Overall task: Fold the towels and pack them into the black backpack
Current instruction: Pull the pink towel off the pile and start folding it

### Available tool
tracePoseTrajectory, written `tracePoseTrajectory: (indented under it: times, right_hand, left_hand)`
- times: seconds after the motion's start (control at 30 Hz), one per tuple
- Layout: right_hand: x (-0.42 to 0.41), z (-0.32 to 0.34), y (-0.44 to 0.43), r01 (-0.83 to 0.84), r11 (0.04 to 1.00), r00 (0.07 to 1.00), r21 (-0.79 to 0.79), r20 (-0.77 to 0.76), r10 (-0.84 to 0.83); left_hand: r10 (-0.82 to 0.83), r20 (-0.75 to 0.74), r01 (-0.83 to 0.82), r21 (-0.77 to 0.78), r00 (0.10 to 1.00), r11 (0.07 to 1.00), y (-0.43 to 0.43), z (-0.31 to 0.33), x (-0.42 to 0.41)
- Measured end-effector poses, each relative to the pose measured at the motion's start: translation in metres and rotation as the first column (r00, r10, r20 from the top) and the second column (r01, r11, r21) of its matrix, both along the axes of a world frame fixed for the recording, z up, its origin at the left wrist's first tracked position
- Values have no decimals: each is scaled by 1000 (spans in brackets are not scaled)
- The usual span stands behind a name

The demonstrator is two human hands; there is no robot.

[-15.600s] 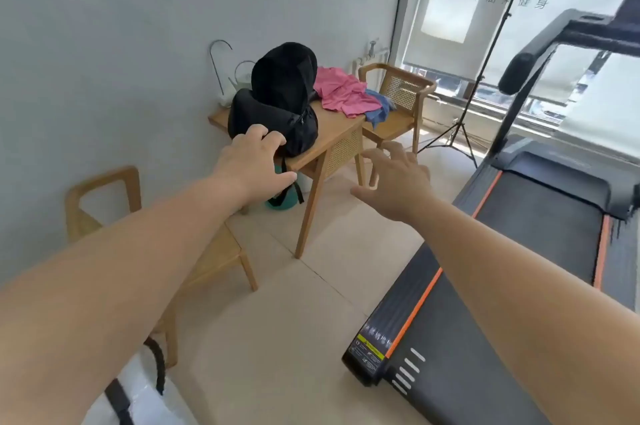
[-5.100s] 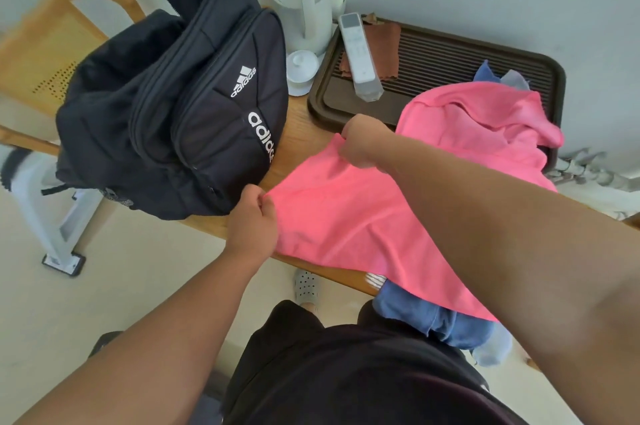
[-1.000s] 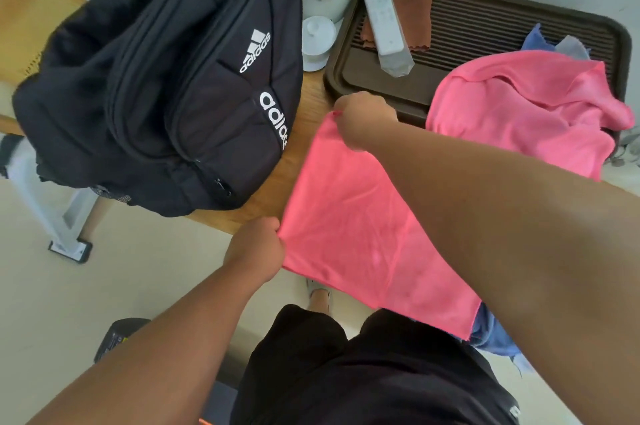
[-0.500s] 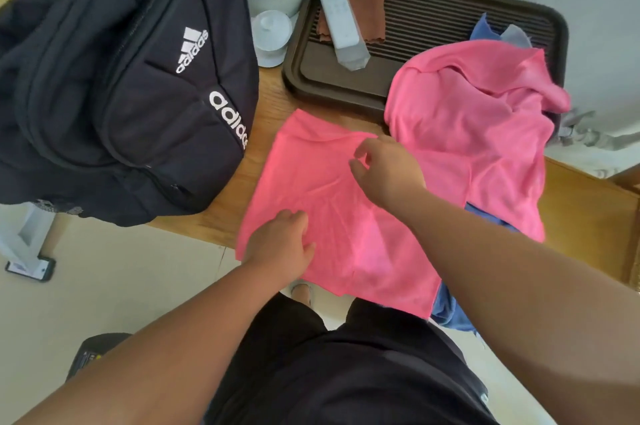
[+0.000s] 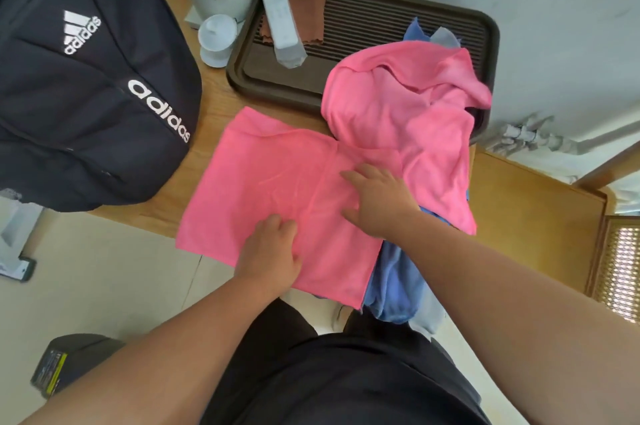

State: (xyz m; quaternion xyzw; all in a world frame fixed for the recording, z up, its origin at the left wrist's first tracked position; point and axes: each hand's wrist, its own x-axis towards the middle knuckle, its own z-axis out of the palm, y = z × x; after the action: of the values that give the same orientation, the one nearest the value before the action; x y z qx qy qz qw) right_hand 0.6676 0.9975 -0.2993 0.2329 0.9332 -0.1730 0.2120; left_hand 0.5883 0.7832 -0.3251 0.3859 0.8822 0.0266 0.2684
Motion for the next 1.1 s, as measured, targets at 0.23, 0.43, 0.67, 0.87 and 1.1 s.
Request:
tracePoseTrajectory:
  times: [0.23,0.43,0.67,0.87,1.1]
  right_hand:
    - [-34,-1,-7,-11,997,999,-76,40,15]
    - [-48,-4,-17,10,998,999,-66,41,-7]
    - [-52,-14,-18,77,993,997,-92,21,-75]
    - [-45,-17,-26,-20,999,998,33,57,18]
    - [-43,-3,-42,136,989,989,-64,-52,-139]
  left_hand:
    - [113,-80,-122,-111,990,986,-20,2,19]
    - [123,-52,-127,-71,991,989,-22,0,16]
    - [48,-24,-48,14,999,999,-23,-6,6]
    - [51,54,-55,65,997,996,-32,-3,-5]
    - [-12,175,-12,133,984,991,-43,18,-33]
